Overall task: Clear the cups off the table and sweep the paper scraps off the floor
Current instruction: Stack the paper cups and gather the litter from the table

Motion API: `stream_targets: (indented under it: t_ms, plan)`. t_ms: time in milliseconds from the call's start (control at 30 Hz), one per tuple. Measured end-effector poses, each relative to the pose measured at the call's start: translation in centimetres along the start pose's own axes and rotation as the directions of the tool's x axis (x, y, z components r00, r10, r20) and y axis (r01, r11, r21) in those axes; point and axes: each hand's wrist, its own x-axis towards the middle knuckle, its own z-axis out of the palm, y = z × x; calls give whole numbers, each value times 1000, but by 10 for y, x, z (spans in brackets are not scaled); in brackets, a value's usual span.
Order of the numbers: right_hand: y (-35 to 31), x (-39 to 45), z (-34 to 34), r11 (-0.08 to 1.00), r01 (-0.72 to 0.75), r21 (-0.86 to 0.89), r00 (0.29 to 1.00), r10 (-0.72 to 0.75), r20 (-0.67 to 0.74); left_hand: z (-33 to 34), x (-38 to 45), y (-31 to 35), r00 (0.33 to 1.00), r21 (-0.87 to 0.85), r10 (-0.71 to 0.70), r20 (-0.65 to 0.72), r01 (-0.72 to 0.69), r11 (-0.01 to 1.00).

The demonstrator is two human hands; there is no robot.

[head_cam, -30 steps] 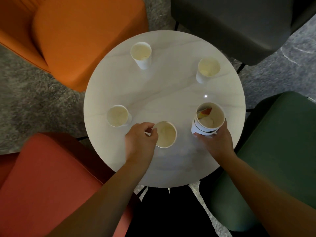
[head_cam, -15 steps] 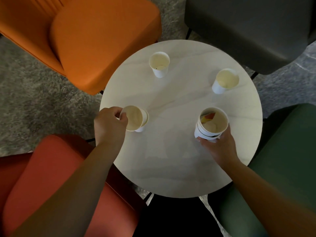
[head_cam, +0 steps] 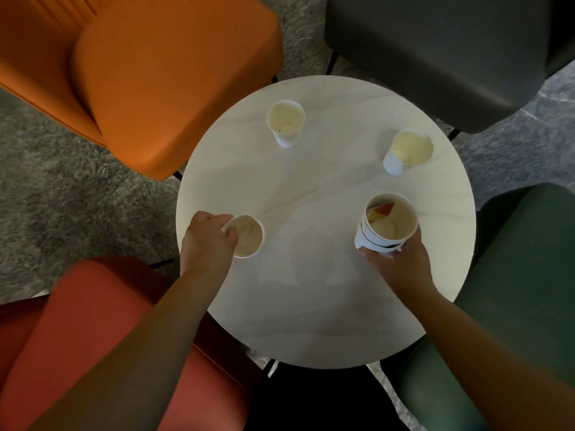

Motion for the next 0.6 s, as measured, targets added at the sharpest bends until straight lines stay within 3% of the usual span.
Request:
stream_targets:
  t_ms: [167,400,500,600]
  plan:
    - [-1,-1,-2,997,-15,78,1000,16,-12,-2,10,11,997,-19,76,9,-76,997]
    - [-7,8,-17,997,9,83,999,-6,-33,-34,53,88,983,-374,25,-180,-92,923]
    - [-4,17,-23,995,-43,85,998,40,45,-44,84,119,961,-399,31,-273,-143,906]
    - [-2,24,-30,995,-60,73,994,54,92,-42,113,138,970,-418,4,-243,-108,902]
